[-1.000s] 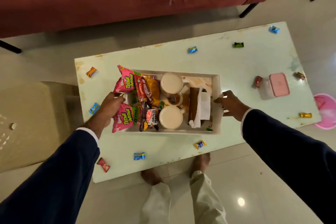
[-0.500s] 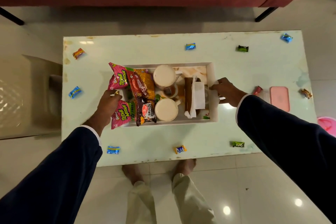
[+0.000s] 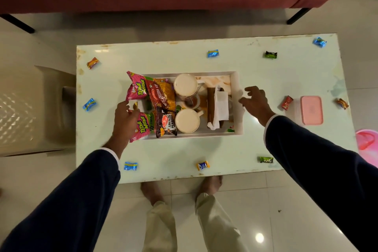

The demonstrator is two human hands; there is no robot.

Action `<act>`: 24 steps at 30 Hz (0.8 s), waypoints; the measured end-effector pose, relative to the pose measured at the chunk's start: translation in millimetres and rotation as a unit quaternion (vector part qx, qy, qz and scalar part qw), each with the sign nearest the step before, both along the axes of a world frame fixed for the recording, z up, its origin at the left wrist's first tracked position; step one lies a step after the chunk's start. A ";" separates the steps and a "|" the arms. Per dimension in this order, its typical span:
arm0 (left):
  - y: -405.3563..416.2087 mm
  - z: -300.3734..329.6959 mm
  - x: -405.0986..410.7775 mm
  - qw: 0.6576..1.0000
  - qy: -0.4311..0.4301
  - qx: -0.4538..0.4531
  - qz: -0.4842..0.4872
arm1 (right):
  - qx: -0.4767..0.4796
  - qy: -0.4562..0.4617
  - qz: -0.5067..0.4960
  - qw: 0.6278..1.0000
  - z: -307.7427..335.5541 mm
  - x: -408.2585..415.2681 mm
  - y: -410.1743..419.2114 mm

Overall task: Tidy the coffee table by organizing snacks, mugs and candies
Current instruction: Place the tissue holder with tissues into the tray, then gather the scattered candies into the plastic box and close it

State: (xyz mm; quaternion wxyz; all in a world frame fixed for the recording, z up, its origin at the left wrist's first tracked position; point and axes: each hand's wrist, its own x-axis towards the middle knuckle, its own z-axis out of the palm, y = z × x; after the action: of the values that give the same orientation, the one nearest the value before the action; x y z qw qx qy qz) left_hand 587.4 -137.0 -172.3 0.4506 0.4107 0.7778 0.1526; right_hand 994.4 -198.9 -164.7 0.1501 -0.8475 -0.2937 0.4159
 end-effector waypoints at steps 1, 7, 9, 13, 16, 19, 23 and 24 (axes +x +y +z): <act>-6.3 8.8 1.8 0.999 0.038 0.024 -0.024 | 0.014 -0.023 0.023 0.999 7.0 -3.2 -8.7; -56.4 75.6 11.0 0.978 0.092 0.121 -0.141 | 0.045 -0.001 0.089 0.995 71.8 -41.4 -78.0; -70.4 93.3 16.3 0.975 0.040 0.129 -0.176 | 0.043 0.009 0.092 0.995 96.7 -54.4 -102.6; -89.8 114.8 31.2 0.962 -0.058 0.167 -0.210 | 0.038 0.023 0.083 0.996 123.0 -71.3 -138.0; -103.0 121.8 55.8 0.950 -0.108 0.180 -0.231 | 0.027 0.021 0.079 0.996 131.3 -62.7 -155.0; -113.8 117.5 100.4 0.943 -0.167 0.125 -0.258 | 0.017 -0.004 0.066 0.998 129.2 -24.6 -163.0; -129.1 96.9 168.7 0.938 -0.186 0.061 -0.285 | 0.014 -0.108 0.100 0.989 108.3 48.9 -158.4; -134.6 89.8 187.5 0.938 -0.186 0.039 -0.289 | 0.005 -0.143 0.120 0.982 101.3 67.9 -158.2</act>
State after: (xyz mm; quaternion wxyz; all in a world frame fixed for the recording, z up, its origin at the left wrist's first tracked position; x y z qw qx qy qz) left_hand 774.9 -271.6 -82.5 0.5955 0.5990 0.5219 0.1196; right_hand 1062.3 -357.1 -63.4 0.0599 -0.8559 -0.4143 0.3038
